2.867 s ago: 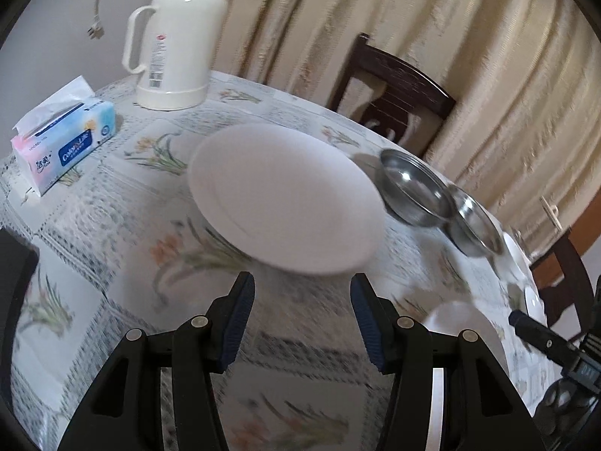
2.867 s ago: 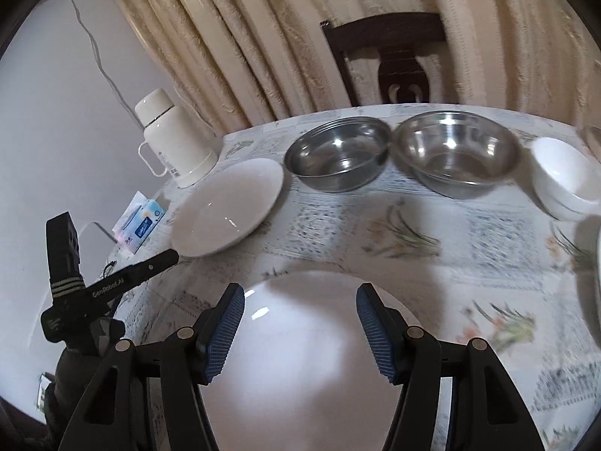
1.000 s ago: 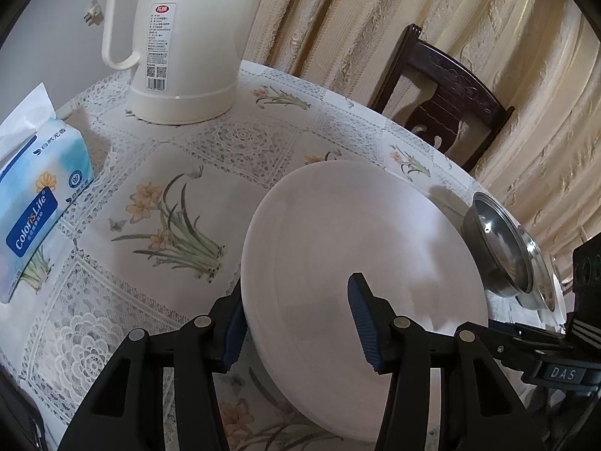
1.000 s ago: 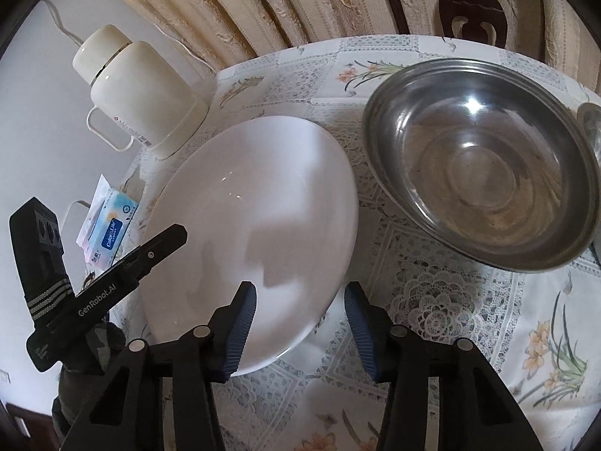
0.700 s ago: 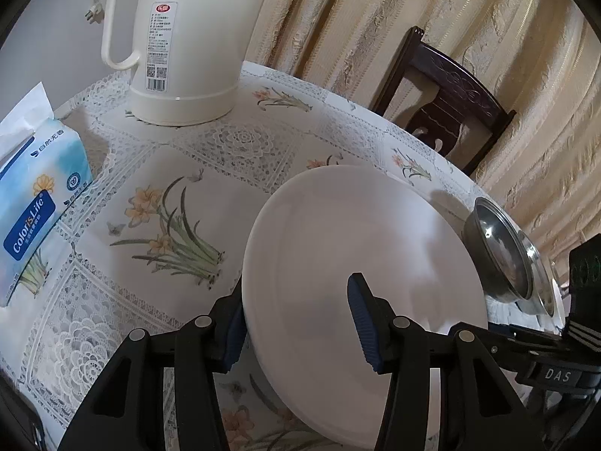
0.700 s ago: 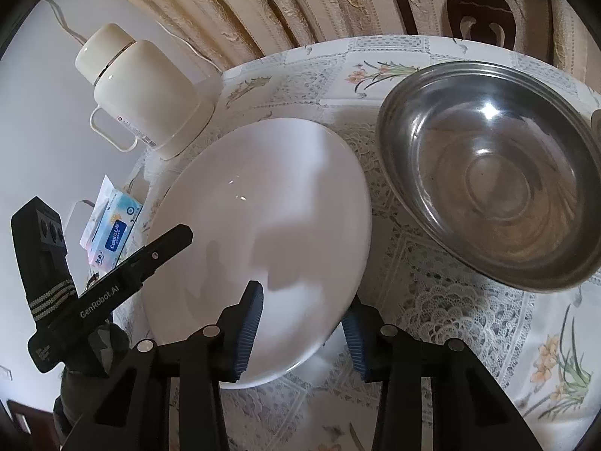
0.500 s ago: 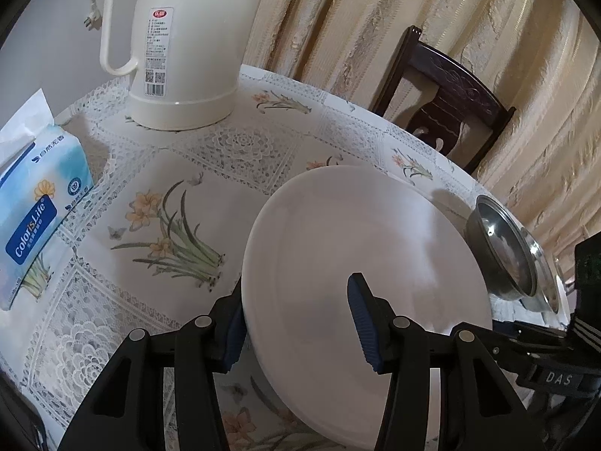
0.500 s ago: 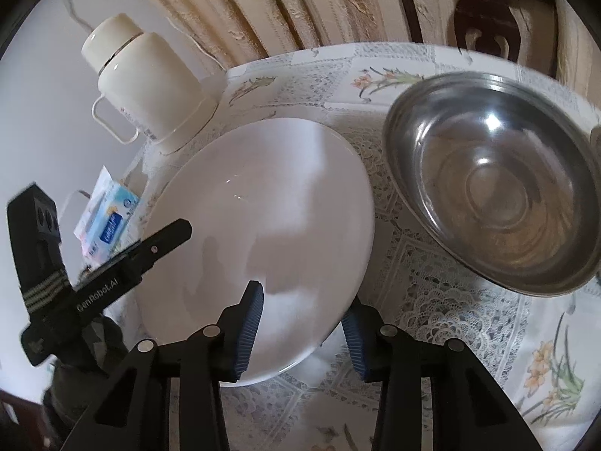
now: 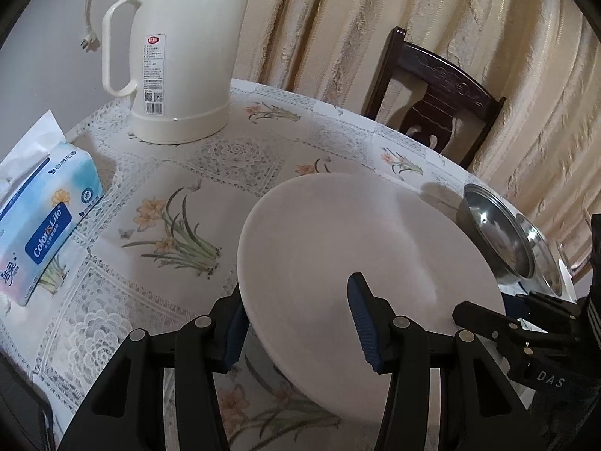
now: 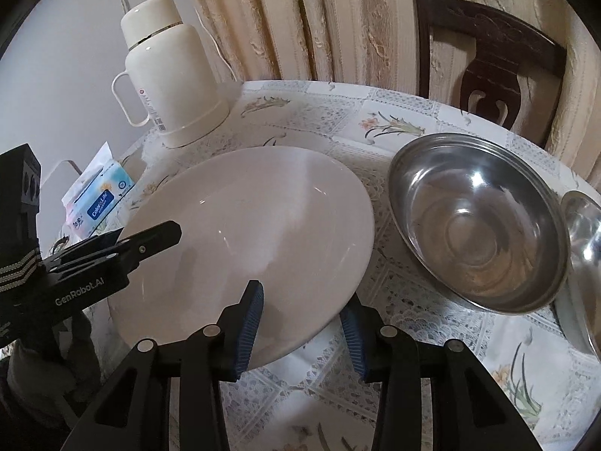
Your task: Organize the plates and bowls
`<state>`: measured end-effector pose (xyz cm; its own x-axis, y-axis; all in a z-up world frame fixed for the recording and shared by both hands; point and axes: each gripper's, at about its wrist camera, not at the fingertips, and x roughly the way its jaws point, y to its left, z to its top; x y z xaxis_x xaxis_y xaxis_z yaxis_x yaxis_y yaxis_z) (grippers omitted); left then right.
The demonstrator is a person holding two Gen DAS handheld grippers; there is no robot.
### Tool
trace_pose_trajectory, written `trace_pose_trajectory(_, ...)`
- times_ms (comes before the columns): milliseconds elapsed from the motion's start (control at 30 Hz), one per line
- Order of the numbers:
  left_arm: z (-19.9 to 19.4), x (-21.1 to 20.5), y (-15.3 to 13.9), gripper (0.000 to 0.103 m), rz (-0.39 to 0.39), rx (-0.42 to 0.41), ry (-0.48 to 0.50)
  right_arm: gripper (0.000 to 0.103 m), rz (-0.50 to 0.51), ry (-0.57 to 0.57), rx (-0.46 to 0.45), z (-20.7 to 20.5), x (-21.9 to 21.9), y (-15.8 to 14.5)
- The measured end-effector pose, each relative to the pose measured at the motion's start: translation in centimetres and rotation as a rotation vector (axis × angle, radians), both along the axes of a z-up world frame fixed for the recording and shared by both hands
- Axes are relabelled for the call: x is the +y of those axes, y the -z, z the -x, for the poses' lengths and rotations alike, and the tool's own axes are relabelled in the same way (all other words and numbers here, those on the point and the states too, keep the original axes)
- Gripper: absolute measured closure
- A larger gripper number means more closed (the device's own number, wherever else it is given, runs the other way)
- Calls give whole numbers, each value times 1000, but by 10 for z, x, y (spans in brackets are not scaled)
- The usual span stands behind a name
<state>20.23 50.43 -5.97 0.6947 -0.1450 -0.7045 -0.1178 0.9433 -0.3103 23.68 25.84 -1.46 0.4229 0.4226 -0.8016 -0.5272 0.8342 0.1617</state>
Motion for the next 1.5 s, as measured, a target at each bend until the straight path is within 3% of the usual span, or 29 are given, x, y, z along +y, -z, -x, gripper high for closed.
trace_pose_trajectory(300, 13, 5, 0, 52, 8, 6, -32, 59, -27, -33, -38, 13, 1, -11)
trace_pose_trajectory(433, 17, 7, 2, 52, -4, 4, -32, 59, -52, -38, 5, 12, 1, -6)
trace_pose_trajectory(633, 11, 17, 9, 52, 39, 39, -45, 59, -139, -6, 140, 1, -6, 5)
trace_pose_trajectory(1000, -17, 28, 8, 52, 29, 33, -22, 57, -179, 39, 206, -19, 0, 17)
trace_pose_trajectory(1267, -19, 29, 11, 54, 31, 20, -27, 58, -96, 1, 83, -7, 10, 11)
trace_pose_trajectory(1400, -12, 23, 6, 54, -17, -4, -27, 58, -29, -27, -36, 4, 14, 1)
trace_pose_trajectory(1500, -7, 21, 3, 54, -26, -19, -24, 58, -30, -34, -65, 6, 12, -4)
